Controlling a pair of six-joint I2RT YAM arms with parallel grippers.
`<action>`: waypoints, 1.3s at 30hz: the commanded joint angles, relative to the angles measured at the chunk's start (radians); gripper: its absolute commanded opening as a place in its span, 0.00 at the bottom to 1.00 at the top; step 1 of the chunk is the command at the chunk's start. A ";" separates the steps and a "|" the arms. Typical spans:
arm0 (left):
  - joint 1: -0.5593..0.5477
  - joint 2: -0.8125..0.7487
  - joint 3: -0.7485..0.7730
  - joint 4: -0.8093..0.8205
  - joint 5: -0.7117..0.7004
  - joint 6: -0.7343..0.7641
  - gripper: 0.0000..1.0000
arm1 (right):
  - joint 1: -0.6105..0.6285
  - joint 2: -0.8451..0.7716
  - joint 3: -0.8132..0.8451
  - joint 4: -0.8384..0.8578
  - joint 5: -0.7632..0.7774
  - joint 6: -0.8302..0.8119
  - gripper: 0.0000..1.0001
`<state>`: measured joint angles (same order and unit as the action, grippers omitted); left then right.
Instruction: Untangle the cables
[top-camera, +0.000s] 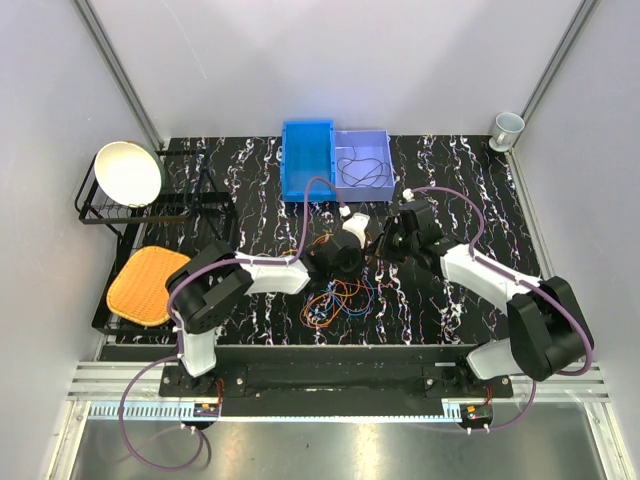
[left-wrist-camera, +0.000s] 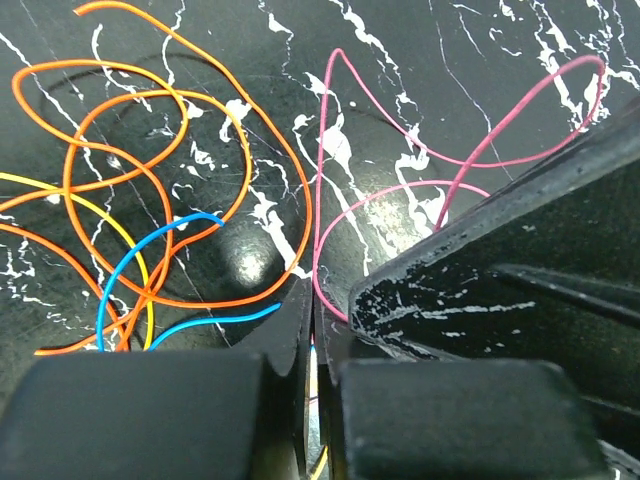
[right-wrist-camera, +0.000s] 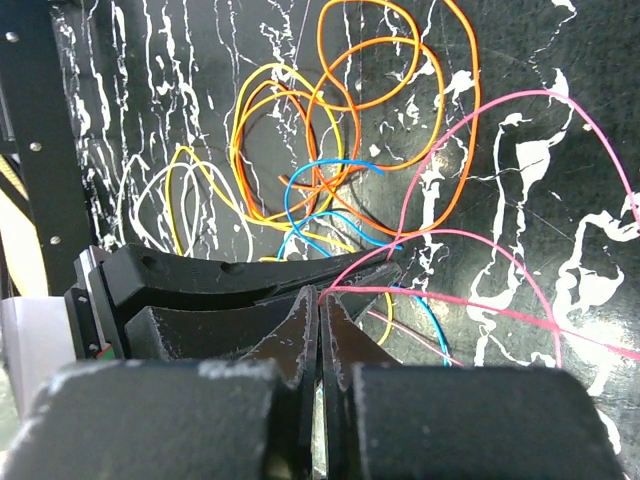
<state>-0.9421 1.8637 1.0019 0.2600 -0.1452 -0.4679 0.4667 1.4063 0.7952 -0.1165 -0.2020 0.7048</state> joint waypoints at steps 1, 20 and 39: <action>-0.011 -0.014 0.032 0.068 -0.067 0.043 0.00 | -0.016 -0.007 0.039 0.025 -0.085 0.018 0.00; -0.034 -0.408 -0.118 0.027 -0.174 0.135 0.00 | -0.048 -0.147 0.194 -0.126 -0.163 0.024 0.62; 0.008 -0.430 0.119 -0.223 -0.269 0.245 0.00 | -0.048 -0.418 0.144 -0.221 0.042 0.002 0.91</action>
<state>-0.9401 1.4055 1.0687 0.0532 -0.3920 -0.2420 0.4229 1.0328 0.9684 -0.3130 -0.2497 0.7284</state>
